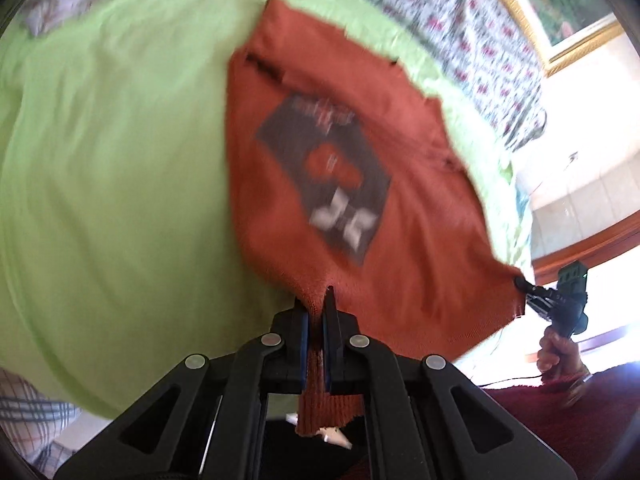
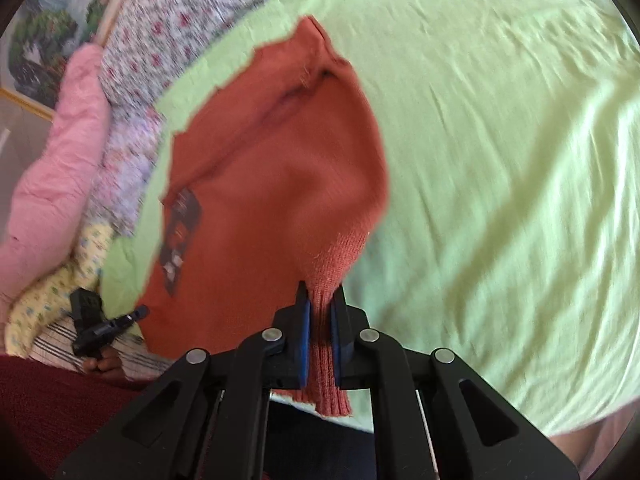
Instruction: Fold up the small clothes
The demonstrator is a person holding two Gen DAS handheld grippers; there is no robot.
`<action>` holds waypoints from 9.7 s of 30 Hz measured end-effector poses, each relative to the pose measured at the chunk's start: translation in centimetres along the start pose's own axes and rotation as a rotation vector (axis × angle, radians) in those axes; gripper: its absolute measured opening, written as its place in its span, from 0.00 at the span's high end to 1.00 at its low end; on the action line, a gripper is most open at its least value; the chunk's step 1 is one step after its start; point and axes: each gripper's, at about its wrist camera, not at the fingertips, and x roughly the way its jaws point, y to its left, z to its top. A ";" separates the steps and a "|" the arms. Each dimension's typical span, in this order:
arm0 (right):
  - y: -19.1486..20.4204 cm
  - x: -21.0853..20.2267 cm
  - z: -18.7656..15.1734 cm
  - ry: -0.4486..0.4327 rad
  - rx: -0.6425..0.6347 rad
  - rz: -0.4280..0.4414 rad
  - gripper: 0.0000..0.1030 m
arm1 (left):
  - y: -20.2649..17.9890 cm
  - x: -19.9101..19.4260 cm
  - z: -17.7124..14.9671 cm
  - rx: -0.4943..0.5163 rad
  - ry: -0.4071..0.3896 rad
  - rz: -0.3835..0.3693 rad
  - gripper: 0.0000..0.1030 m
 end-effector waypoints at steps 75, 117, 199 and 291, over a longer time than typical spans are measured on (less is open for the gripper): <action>7.8 21.9 36.6 -0.147 -0.319 -0.175 0.51 | -4.1 20.0 38.0 0.121 -0.173 0.285 0.69; 9.6 14.4 14.7 0.001 -0.222 -0.105 0.45 | -2.6 8.1 13.5 -0.143 -0.101 0.105 0.48; 13.3 29.8 31.0 0.253 -0.125 0.269 0.73 | -21.8 20.6 18.2 0.303 -0.152 0.081 0.91; 12.0 21.3 23.2 0.269 -0.240 0.335 0.78 | -9.6 13.1 21.8 -0.069 -0.117 -0.090 0.82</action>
